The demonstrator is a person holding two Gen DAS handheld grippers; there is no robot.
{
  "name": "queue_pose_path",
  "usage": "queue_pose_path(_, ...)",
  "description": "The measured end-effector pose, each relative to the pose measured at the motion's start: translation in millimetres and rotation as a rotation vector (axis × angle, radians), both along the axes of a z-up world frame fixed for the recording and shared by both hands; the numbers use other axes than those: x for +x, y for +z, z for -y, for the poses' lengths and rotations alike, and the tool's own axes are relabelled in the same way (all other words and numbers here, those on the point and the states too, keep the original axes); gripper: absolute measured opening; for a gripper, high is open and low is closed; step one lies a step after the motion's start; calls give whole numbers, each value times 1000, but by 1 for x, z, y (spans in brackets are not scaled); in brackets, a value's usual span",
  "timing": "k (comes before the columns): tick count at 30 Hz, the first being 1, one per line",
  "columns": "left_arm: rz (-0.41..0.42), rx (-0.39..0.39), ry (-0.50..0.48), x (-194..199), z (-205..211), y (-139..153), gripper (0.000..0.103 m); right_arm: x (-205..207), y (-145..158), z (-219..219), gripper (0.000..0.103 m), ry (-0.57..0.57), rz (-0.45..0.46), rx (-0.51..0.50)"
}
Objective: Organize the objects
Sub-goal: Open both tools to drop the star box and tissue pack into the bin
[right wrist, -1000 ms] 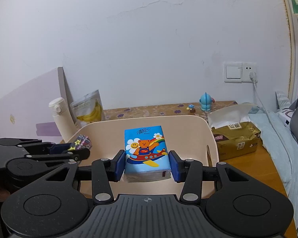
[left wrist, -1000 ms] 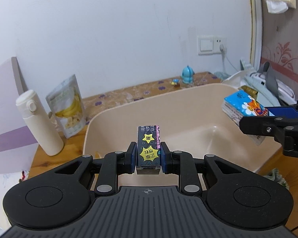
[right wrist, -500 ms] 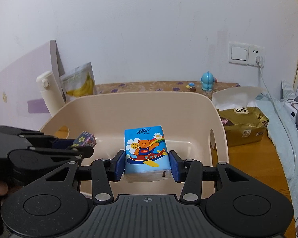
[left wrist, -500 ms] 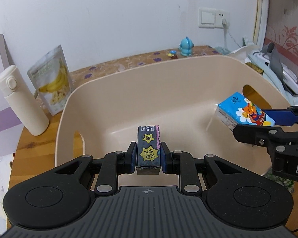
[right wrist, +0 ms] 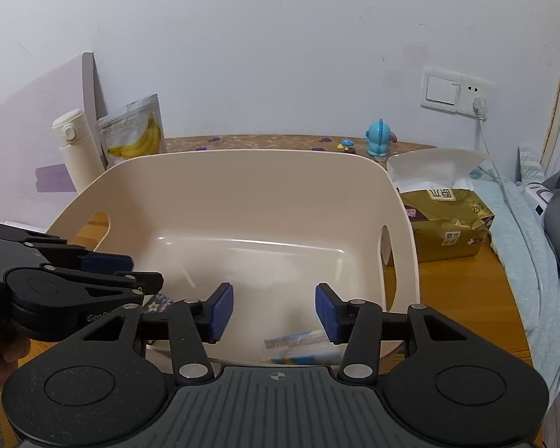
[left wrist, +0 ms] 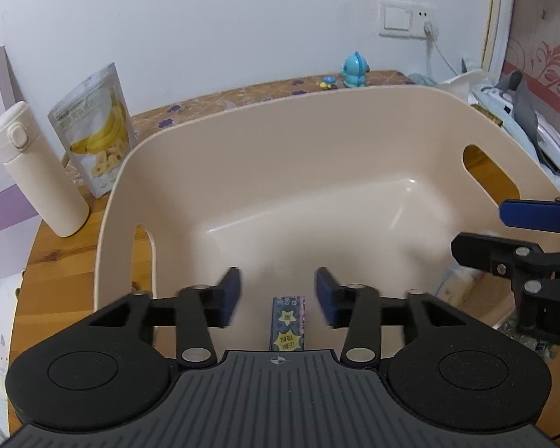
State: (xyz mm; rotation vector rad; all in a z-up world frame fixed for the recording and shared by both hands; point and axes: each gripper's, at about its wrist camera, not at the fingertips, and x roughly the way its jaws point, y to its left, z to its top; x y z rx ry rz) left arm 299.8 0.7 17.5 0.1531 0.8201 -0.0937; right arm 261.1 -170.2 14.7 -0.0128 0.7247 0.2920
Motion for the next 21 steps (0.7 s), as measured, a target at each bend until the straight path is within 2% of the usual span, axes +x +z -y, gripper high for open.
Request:
queue_pose_path(1, 12, -1, 4, -2, -1, 2, 62, -1, 0, 1, 63, -4, 2, 3)
queue_pose_path(15, 144, -19, 18, -34, -7, 42, 77, -39, 33, 12, 100, 1, 105, 19)
queue_pose_path(21, 170, -14, 13, -54, -11, 50, 78, -57, 44, 20, 103, -12, 134, 34)
